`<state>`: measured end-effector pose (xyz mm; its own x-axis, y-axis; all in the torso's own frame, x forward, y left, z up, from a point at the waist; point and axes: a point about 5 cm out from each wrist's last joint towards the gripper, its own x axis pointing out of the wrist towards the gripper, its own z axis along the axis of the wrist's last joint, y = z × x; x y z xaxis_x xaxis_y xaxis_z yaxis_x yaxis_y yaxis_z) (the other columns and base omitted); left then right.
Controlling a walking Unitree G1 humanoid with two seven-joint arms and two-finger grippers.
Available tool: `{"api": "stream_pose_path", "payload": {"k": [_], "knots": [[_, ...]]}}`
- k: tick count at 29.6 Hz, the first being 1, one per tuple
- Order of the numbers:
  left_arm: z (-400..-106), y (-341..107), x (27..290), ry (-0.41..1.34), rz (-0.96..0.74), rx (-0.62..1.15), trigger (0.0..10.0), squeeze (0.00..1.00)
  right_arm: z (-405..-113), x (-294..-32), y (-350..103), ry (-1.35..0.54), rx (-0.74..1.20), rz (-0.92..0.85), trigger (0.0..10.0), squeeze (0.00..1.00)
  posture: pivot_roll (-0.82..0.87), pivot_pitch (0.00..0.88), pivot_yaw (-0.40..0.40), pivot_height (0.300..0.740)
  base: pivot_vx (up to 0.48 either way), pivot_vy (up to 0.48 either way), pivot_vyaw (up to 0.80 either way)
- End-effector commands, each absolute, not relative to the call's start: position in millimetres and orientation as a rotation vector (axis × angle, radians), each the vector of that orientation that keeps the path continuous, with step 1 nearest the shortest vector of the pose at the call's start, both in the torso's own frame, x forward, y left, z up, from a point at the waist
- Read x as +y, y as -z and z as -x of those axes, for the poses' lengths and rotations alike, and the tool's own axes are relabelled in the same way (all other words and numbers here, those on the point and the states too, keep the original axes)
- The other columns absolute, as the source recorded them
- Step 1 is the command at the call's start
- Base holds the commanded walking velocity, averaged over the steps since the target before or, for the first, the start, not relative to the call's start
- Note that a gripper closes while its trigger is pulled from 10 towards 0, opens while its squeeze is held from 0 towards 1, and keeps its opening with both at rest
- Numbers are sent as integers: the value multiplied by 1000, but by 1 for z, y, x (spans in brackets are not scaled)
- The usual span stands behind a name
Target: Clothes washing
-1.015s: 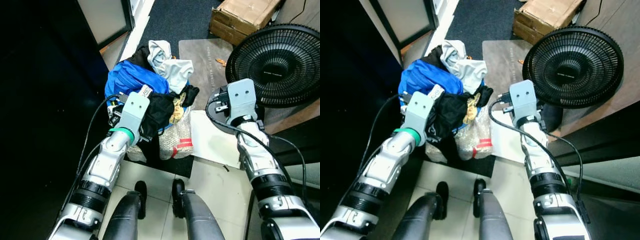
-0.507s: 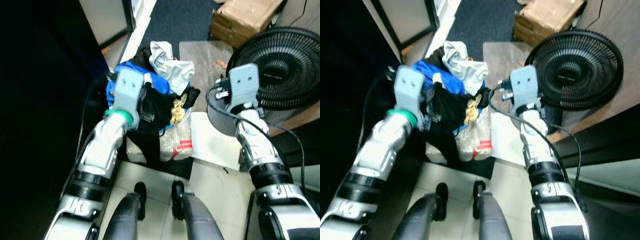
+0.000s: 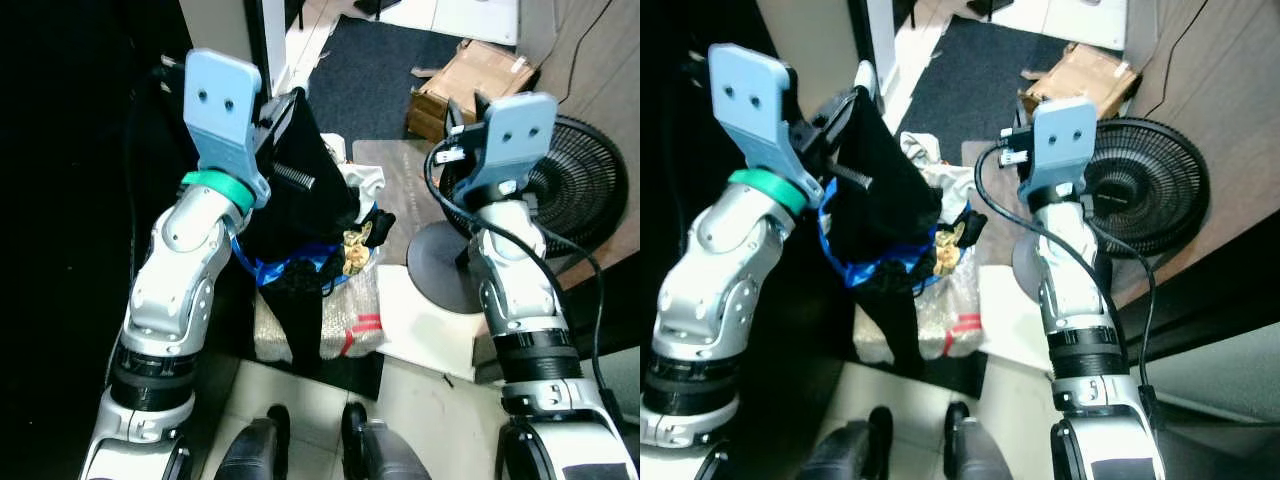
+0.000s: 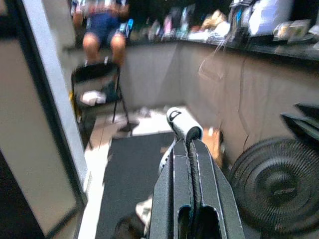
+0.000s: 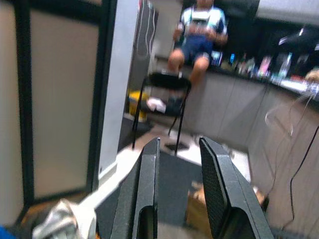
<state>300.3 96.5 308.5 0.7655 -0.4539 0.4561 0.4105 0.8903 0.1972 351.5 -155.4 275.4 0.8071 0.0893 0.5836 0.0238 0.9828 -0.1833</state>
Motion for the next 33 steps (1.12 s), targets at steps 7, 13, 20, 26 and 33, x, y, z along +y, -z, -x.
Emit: {"api": "stream_pose_path", "payload": {"k": [7,13,20,26,33], "knots": [[-277,-279,105,497,-93,-396,10000,0,-337,-150,-270,-114,-613,94,10000,0,41,0,49,740,0,0,0],[-281,-275,105,459,-74,-381,10000,0,-342,-129,-266,-279,-557,-26,10000,906,42,0,40,740,0,0,0],[-287,-282,103,438,-80,-397,10000,0,-350,-98,-236,-517,-360,-238,10000,1000,54,4,21,740,0,0,0],[-284,-281,104,429,-76,-388,10000,0,-350,-93,-226,-601,-286,-315,10000,1000,58,22,16,740,0,0,0],[-282,-282,104,426,-71,-383,10000,0,-346,-82,-212,-756,-199,-332,10000,1000,59,31,14,740,0,0,0]]}}
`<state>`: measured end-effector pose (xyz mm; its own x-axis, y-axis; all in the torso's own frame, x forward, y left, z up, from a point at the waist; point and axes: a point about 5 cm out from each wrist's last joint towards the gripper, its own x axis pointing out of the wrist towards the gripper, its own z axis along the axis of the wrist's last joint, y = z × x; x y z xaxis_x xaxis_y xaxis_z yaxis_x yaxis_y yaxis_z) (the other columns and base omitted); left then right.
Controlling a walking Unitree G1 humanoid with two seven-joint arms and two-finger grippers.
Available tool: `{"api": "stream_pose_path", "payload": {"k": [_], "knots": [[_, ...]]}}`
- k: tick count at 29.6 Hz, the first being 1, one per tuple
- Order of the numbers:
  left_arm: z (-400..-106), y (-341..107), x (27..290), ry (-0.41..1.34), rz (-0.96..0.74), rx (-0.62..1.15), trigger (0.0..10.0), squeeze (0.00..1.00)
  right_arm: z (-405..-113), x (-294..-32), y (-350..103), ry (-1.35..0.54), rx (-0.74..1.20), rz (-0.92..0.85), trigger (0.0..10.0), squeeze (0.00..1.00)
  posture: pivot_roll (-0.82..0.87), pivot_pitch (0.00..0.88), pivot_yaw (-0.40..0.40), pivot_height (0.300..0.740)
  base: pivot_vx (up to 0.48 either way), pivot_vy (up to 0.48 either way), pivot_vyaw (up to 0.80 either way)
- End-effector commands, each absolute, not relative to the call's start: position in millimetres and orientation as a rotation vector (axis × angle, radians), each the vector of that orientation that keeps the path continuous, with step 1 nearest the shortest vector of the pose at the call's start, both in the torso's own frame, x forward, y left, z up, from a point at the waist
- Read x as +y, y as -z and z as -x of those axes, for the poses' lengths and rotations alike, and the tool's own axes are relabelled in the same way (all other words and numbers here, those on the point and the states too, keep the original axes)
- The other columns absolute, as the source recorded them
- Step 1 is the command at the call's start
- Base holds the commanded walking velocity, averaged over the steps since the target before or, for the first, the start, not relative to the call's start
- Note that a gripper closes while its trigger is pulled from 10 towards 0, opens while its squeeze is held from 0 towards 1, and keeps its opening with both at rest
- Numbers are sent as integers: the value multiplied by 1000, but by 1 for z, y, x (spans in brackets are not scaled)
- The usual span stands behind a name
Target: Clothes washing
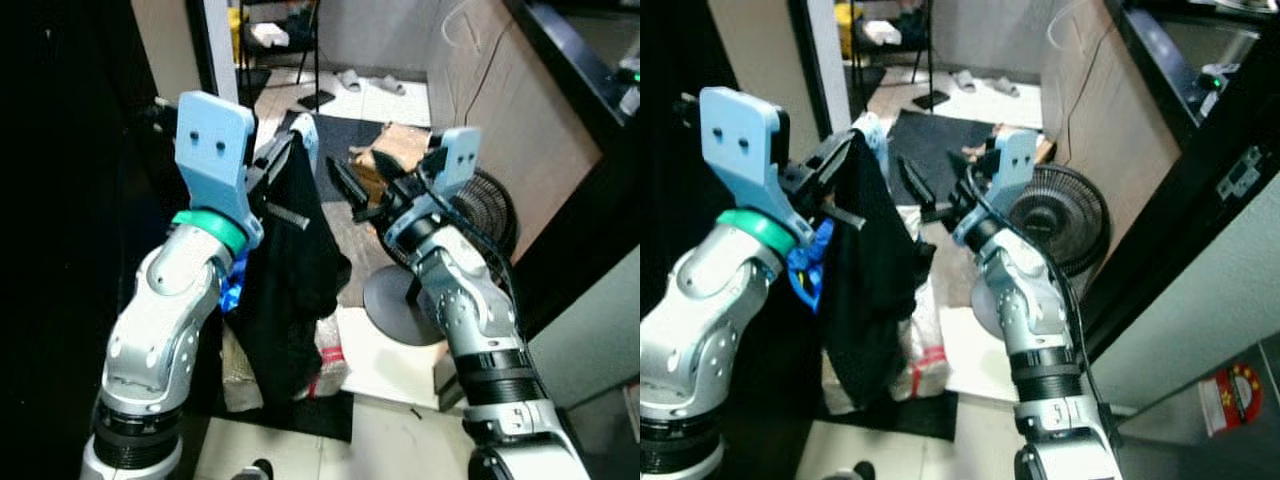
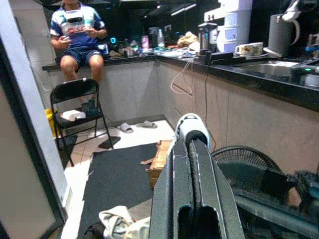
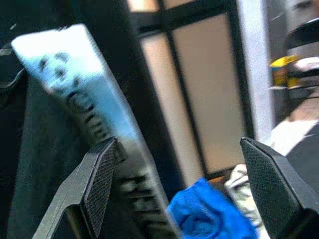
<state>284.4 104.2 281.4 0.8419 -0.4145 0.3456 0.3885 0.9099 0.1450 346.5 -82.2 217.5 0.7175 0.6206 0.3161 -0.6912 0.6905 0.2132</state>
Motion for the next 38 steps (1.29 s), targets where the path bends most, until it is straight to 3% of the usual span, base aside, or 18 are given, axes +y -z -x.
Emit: {"api": "stream_pose_path", "payload": {"k": [1,9,15,16,23,24,25,26,27,38], "knots": [[-282,-282,104,426,-71,-383,10000,0,-346,-82,-212,-756,-199,-332,10000,1000,59,31,14,740,0,0,0],[-284,-282,103,426,-72,-379,10000,0,-335,-74,-196,-936,-99,-379,10000,1000,52,47,19,740,0,0,0],[-285,-283,102,425,-71,-380,10000,0,-328,-49,-183,-1093,-16,-334,10000,1000,61,56,12,740,0,0,0],[-285,-283,102,421,-71,-380,10000,0,-330,-38,-187,-1123,-25,-314,10000,0,64,59,7,740,0,0,0],[-285,-283,103,401,-72,-379,10000,0,-347,-14,-210,-1119,-81,-272,10000,0,78,66,-7,740,0,0,0],[-284,-283,103,396,-71,-379,10000,0,-354,-11,-214,-1089,-90,-263,7765,0,83,69,-13,740,0,0,0],[-284,-283,103,393,-71,-378,10000,0,-357,-9,-217,-1069,-94,-257,4000,0,83,69,-13,740,0,0,0],[-284,-283,103,393,-71,-378,10000,0,-357,-9,-217,-1069,-94,-257,4000,0,83,69,-13,740,0,0,0],[-284,-283,104,387,-70,-378,10000,0,-362,-7,-221,-1041,-98,-241,0,0,86,71,-17,740,0,0,0],[-285,-281,103,375,-62,-372,10000,0,-375,-15,-228,-969,-133,-213,0,0,64,76,-15,740,0,0,0]]}}
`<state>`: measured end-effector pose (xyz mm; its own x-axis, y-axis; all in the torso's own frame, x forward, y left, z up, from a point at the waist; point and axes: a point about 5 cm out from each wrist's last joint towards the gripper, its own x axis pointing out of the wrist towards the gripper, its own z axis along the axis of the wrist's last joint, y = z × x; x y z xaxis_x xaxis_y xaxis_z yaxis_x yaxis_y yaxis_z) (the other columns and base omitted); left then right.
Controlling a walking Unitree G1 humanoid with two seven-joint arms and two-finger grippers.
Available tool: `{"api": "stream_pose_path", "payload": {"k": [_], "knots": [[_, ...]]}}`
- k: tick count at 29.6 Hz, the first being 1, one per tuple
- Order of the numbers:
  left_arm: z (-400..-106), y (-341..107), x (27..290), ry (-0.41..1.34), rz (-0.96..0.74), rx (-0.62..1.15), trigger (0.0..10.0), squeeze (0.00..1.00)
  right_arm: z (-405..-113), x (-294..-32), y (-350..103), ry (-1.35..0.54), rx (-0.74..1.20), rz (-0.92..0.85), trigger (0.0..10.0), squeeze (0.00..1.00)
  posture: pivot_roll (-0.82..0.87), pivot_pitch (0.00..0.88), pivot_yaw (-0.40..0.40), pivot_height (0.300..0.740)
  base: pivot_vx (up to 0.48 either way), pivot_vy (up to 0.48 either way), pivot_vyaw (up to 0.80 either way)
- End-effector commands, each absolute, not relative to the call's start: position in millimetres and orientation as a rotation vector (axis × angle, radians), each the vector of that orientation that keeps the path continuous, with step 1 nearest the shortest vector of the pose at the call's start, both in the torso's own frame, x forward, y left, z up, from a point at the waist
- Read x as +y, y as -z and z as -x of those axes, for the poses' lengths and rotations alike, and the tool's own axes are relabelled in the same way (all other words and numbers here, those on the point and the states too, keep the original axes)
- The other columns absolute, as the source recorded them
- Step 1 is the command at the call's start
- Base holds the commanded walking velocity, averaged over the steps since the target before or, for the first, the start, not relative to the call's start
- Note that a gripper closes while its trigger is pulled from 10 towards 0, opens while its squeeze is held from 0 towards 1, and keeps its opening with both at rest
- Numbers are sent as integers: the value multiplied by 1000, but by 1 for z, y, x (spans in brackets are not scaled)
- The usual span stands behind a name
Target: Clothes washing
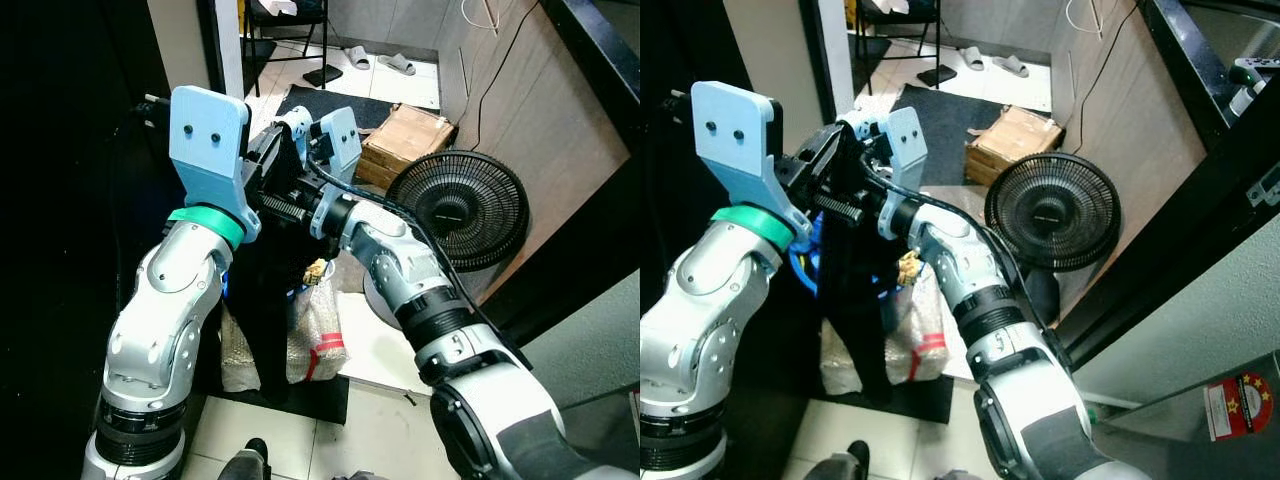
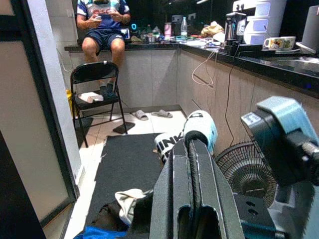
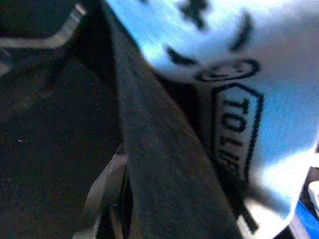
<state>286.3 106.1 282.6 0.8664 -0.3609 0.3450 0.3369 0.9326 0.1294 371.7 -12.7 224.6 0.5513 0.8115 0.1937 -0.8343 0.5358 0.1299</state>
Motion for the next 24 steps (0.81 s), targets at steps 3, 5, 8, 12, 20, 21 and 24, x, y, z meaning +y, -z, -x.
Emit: {"api": "stream_pose_path", "payload": {"k": [3,5,8,12,20,21,24], "knots": [[-286,-281,103,375,-61,-371,10000,0,-376,-17,-229,-963,-137,-215,0,0,61,77,-15,740,0,0,0],[-286,-281,102,375,-59,-370,10000,0,-377,-18,-230,-956,-144,-215,0,0,58,77,-14,740,0,0,0],[-286,-281,101,377,-57,-369,10000,0,-379,-20,-230,-948,-150,-211,0,0,54,79,-14,740,0,0,0],[-287,-281,101,377,-55,-367,10000,0,-380,-21,-231,-943,-152,-210,0,0,54,82,-14,740,0,0,0],[-287,-279,102,371,-54,-362,10000,0,-381,-24,-230,-939,-161,-215,0,0,58,87,-17,740,0,0,0],[-287,-279,102,369,-54,-362,10000,0,-381,-25,-230,-937,-163,-217,0,0,59,86,-18,740,0,0,0],[-286,-278,102,366,-54,-360,10000,0,-381,-29,-230,-925,-175,-217,0,0,60,89,-18,740,0,0,0]]}}
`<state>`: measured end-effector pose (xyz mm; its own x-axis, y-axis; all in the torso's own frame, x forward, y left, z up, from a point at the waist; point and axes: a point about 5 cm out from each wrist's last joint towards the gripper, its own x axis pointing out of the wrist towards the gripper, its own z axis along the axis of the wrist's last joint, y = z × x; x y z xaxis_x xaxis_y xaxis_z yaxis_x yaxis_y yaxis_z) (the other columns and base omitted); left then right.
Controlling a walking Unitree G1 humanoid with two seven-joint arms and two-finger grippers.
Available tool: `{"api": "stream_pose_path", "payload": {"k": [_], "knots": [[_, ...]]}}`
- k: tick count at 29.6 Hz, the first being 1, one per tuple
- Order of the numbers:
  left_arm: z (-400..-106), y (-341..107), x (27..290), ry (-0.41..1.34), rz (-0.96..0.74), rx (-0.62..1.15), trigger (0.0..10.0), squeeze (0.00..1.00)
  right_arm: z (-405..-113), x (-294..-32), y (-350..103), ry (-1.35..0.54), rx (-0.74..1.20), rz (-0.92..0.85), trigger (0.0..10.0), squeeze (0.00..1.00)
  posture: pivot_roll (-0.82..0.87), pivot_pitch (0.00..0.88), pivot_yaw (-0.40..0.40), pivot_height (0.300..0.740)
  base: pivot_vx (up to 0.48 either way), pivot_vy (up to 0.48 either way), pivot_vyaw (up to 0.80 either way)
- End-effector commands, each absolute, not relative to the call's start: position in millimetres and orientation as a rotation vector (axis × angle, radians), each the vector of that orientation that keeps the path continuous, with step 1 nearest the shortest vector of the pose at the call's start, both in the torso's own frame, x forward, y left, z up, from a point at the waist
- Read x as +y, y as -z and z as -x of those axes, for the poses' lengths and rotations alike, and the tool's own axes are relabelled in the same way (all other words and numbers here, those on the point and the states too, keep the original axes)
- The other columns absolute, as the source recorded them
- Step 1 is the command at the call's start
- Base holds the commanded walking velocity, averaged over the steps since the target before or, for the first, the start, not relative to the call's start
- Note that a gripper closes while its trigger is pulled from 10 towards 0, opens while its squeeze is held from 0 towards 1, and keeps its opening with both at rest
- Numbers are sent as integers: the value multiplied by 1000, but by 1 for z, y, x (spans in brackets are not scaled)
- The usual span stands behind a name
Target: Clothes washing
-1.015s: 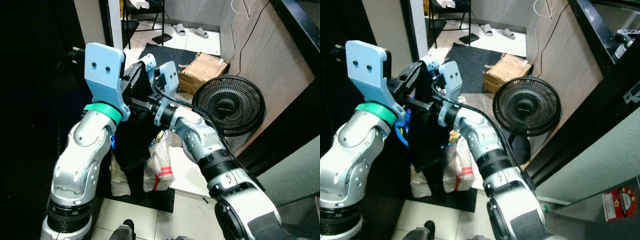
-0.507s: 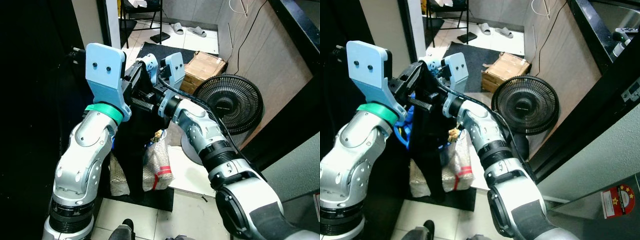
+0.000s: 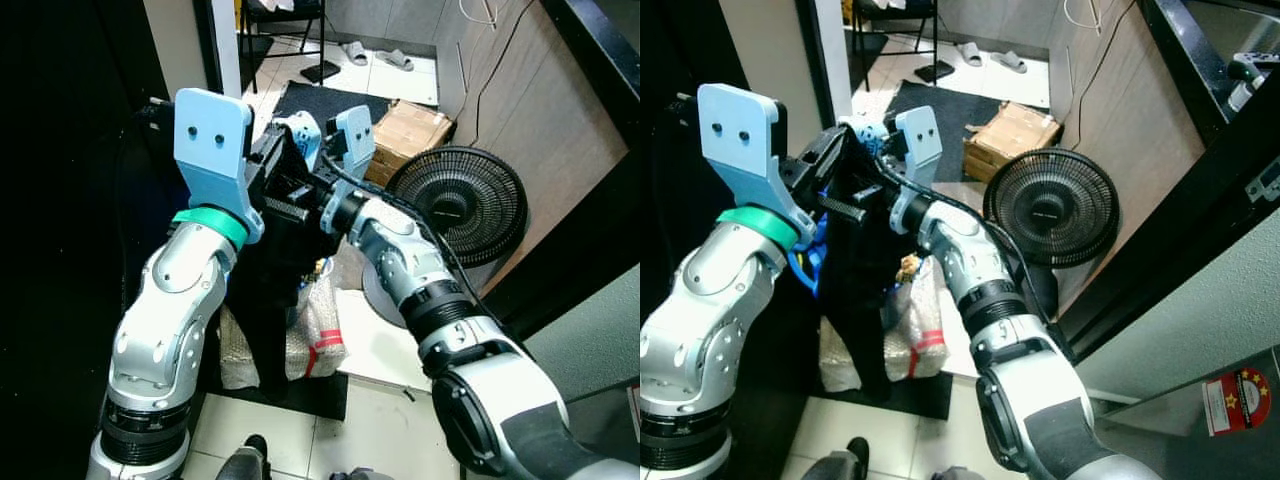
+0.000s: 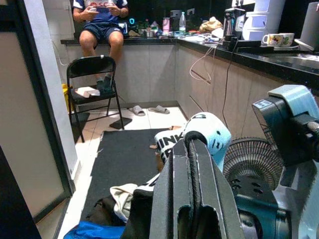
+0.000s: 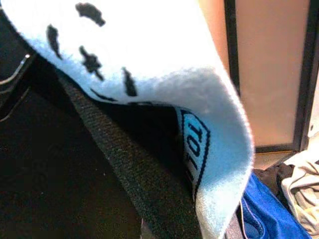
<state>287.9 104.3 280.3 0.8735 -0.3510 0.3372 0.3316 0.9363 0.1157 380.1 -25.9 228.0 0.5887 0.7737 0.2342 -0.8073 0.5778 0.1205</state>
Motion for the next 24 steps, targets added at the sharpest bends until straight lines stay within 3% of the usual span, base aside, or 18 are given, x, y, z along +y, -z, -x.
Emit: {"api": "stream_pose_path", "payload": {"k": [1,2,3,4,7,8,19,24], "knots": [[-286,-278,102,365,-54,-359,10000,0,-382,-30,-230,-918,-182,-216,0,0,60,89,-18,740,0,0,0],[-286,-278,102,365,-54,-359,10000,0,-382,-30,-230,-918,-182,-216,0,0,60,89,-18,740,0,0,0],[-286,-277,104,357,-58,-357,10000,0,-380,-34,-233,-913,-212,-189,2980,0,58,86,-16,740,0,0,0],[-287,-277,105,347,-54,-354,10000,0,-377,-38,-236,-903,-251,-153,10000,0,55,83,-15,740,0,0,0],[-288,-276,106,340,-51,-352,10000,0,-375,-41,-237,-897,-277,-128,10000,0,55,83,-15,740,0,0,0],[-289,-276,107,337,-40,-350,10000,1000,-372,-47,-239,-881,-302,-108,10000,0,45,87,-10,740,0,0,0],[-292,-278,105,365,-35,-357,10000,1000,-355,-82,-230,-785,-339,-26,10000,0,16,77,12,740,0,0,0],[-292,-276,102,406,-34,-348,10000,1000,-346,-126,-214,-577,-306,131,10000,0,0,70,24,740,0,0,0]]}}
